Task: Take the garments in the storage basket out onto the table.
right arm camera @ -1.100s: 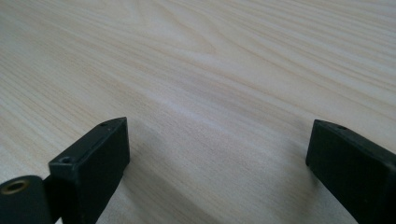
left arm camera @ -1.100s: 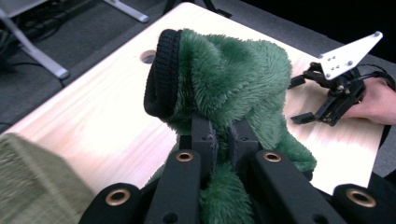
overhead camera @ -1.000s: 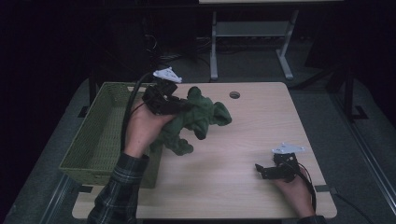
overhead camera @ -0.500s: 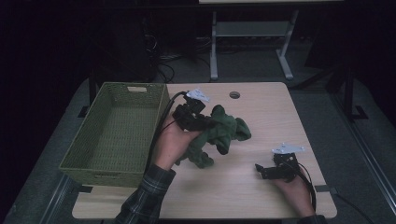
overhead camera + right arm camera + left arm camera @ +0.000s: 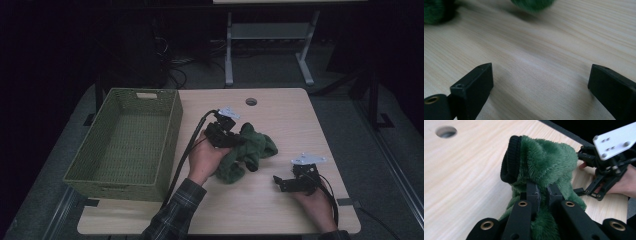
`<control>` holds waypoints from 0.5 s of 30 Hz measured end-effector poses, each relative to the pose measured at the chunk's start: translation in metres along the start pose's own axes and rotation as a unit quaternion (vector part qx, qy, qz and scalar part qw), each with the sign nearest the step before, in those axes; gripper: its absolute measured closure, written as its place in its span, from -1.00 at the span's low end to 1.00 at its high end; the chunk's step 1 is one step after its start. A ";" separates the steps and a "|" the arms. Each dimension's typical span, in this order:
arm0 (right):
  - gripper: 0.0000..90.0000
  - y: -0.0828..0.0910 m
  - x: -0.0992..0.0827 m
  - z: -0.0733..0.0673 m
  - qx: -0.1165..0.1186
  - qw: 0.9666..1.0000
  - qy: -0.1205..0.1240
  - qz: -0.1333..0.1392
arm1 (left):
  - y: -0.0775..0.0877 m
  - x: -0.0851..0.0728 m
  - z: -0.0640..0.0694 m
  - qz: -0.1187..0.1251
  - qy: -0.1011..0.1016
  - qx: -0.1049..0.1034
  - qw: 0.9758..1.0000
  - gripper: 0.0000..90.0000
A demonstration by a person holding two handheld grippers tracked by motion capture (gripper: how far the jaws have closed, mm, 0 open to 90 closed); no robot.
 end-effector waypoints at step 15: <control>-0.87 0.000 0.000 0.000 0.000 1.000 0.001 -0.001 | -0.047 -0.042 -0.021 -0.033 0.041 -0.024 0.998 0.85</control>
Point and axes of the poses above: each handheld gripper's, and its own axes: y roughly backward along the jaws, x roughly out of its top, z roughly to its right, the point moved 3 cm from there along -y, roughly forward along the jaws, and after that the axes turned 7 degrees about -x, right-handed, at the moved point
